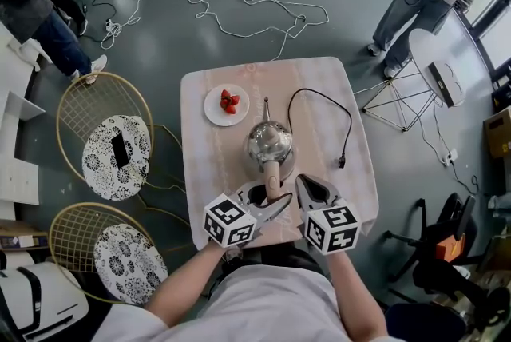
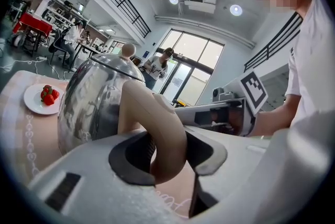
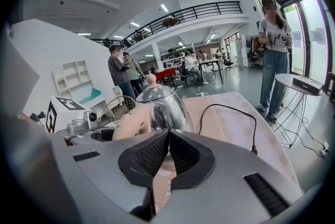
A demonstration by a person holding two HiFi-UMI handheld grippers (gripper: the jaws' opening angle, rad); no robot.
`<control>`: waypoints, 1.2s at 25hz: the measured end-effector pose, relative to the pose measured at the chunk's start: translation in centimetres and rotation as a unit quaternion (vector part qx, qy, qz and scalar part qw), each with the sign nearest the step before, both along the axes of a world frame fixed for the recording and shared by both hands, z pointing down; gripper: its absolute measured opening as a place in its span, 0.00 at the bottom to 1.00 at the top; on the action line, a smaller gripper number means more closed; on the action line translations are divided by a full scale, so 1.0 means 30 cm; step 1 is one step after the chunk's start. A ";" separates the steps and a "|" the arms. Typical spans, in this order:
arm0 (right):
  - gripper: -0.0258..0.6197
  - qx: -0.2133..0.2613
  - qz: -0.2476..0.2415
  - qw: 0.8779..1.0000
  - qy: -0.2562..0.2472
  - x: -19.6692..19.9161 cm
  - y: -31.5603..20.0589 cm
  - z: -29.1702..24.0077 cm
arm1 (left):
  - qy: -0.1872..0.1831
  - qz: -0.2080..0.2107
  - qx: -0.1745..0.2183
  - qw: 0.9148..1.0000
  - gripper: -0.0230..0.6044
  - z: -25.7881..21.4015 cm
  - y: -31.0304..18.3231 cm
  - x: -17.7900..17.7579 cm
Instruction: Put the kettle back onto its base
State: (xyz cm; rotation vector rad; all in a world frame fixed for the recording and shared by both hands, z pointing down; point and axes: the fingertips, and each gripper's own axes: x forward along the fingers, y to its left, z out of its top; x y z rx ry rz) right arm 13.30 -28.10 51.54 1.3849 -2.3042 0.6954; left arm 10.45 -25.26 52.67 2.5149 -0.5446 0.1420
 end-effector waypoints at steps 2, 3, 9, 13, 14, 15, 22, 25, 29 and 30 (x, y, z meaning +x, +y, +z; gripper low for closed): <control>0.05 0.000 0.001 1.000 0.000 -0.003 0.001 -0.001 | 0.001 0.000 0.000 1.000 0.28 0.000 -0.002 -0.003; 0.05 0.000 0.001 1.000 0.000 -0.004 0.001 -0.001 | 0.001 0.001 0.000 1.000 0.29 0.001 -0.002 -0.004; 0.05 0.001 0.002 1.000 0.000 -0.015 0.007 -0.002 | -0.012 0.019 -0.005 1.000 0.28 0.037 0.039 0.000; 0.05 0.002 0.004 1.000 0.000 -0.021 0.005 -0.008 | -0.006 0.022 -0.010 1.000 0.28 0.031 0.032 -0.003; 0.05 0.002 0.004 1.000 -0.001 -0.023 0.005 -0.009 | -0.005 0.026 -0.012 1.000 0.28 0.027 0.029 -0.005; 0.05 0.002 0.005 1.000 -0.001 -0.025 0.005 -0.009 | -0.006 0.031 -0.013 0.999 0.28 0.024 0.026 -0.006; 0.05 0.005 0.008 1.000 -0.004 -0.025 0.008 -0.020 | -0.020 0.053 -0.016 0.998 0.27 0.019 0.049 -0.007; 0.05 0.006 0.010 1.000 -0.005 -0.022 0.011 -0.019 | -0.027 0.061 -0.010 0.998 0.27 0.033 0.068 0.001; 0.05 0.006 0.010 1.000 -0.006 -0.028 0.021 -0.014 | -0.021 0.062 -0.007 0.998 0.27 0.038 0.065 0.009; 0.05 0.006 0.009 1.000 -0.006 -0.027 0.025 -0.013 | -0.020 0.060 -0.007 0.998 0.27 0.038 0.058 0.011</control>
